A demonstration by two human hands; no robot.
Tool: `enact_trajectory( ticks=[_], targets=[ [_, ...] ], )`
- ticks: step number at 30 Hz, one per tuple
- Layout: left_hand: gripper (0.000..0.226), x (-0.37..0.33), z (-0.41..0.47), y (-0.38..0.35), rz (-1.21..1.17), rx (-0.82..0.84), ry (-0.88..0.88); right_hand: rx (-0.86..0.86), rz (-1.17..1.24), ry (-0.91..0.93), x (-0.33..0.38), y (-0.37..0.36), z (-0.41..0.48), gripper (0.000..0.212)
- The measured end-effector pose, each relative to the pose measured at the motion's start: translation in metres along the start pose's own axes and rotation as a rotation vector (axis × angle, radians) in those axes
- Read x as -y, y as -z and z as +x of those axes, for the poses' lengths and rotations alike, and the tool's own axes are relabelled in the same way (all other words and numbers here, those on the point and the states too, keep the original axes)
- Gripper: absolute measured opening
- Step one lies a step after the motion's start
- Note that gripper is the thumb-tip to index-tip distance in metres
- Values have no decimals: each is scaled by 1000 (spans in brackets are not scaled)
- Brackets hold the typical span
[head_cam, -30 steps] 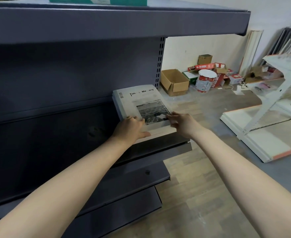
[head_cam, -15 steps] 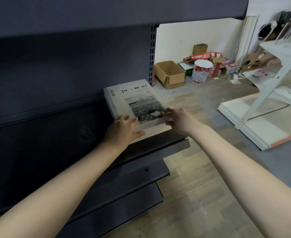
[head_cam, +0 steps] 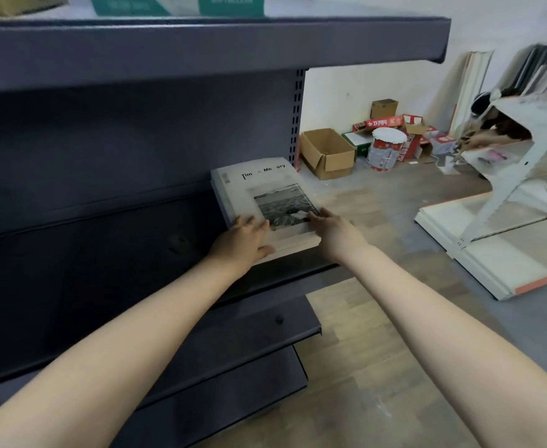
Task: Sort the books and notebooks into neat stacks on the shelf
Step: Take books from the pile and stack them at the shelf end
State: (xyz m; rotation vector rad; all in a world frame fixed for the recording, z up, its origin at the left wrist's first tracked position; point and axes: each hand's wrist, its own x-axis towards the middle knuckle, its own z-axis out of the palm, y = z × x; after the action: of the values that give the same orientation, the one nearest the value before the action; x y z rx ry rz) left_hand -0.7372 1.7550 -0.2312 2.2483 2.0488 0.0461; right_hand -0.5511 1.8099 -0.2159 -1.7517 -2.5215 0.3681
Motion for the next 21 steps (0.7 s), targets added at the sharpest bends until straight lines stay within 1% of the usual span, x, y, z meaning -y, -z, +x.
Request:
enact_trajectory(
  ticks=[2, 3, 5, 7, 10, 15, 21],
  targets=[
    [76, 9, -15, 1, -62, 100, -1, -29, -130, -37, 7, -11, -10, 73],
    [80, 16, -23, 2, -68, 104, 4, -70, -168, -34, 11, -16, -16, 75],
    [85, 33, -39, 5, -57, 27, 51, -177, -190, 13, 18, -23, -27, 77],
    [81, 53, -56, 9, -6, -1, 107, -224, -202, 82, 28, -26, -35, 76],
    [71, 81, -86, 12, 51, 49, 163, -201, -202, 171, 54, -30, -42, 73],
    [65, 118, -140, 22, 60, 45, 267, -172, -159, 342, 116, -36, -48, 66],
    [63, 170, -216, 43, 74, -64, 420, -145, -135, 584, 207, -45, -58, 64]
  ],
)
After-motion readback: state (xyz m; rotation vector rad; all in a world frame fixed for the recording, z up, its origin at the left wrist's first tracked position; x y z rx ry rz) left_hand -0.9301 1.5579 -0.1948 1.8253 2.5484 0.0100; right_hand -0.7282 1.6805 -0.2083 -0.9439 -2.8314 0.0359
